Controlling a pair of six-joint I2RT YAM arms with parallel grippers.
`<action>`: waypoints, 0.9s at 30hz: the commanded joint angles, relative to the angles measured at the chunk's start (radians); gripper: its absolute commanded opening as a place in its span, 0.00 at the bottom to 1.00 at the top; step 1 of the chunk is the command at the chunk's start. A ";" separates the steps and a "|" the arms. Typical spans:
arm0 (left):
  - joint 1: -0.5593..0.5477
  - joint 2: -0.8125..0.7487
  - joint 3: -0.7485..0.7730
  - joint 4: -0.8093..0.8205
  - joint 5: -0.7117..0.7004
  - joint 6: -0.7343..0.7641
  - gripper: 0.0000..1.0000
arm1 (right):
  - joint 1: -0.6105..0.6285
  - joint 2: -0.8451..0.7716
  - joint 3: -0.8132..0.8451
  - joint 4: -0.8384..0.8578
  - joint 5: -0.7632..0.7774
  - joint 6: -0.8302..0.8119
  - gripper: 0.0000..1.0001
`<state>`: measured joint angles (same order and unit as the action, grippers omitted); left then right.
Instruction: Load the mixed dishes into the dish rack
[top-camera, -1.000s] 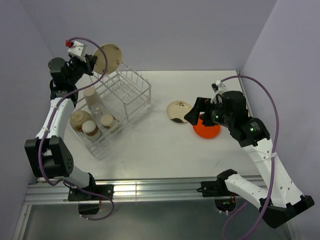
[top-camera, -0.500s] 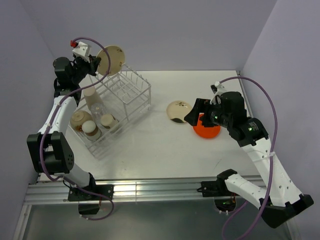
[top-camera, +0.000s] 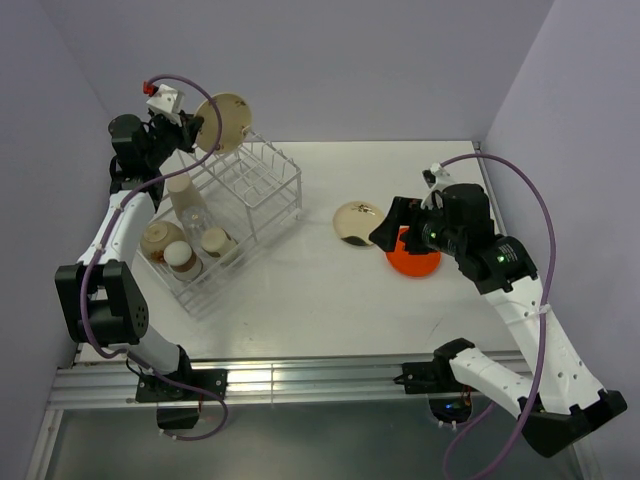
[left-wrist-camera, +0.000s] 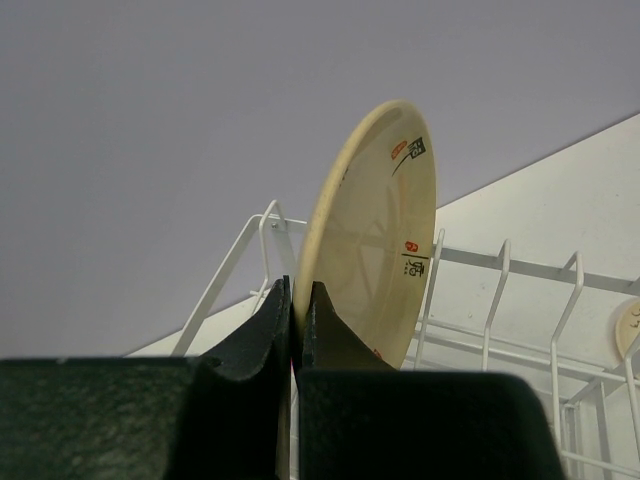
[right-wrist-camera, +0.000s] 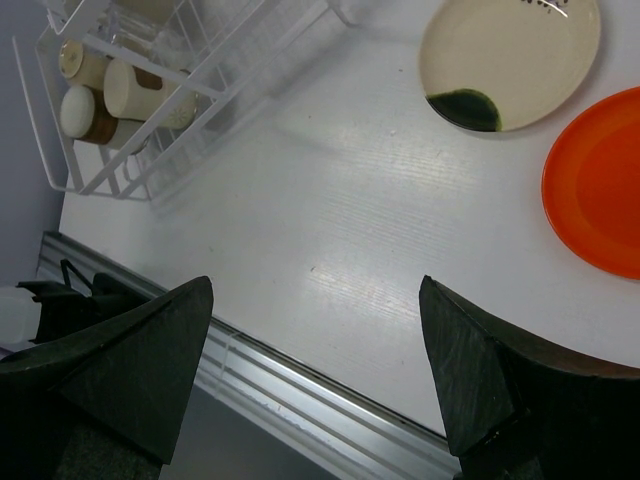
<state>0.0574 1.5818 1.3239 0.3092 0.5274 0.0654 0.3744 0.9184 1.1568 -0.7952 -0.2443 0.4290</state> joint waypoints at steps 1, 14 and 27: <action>0.004 -0.005 -0.003 0.036 -0.015 0.005 0.01 | -0.011 -0.019 -0.006 0.016 -0.001 -0.009 0.91; 0.004 -0.039 -0.068 0.056 -0.073 -0.019 0.46 | -0.019 -0.030 -0.003 0.010 -0.015 -0.009 0.91; 0.007 -0.092 -0.098 0.071 -0.130 -0.032 0.97 | -0.022 -0.043 -0.016 0.011 -0.027 -0.004 0.91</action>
<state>0.0601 1.5616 1.2297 0.3290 0.4229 0.0410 0.3614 0.8959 1.1503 -0.7959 -0.2588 0.4290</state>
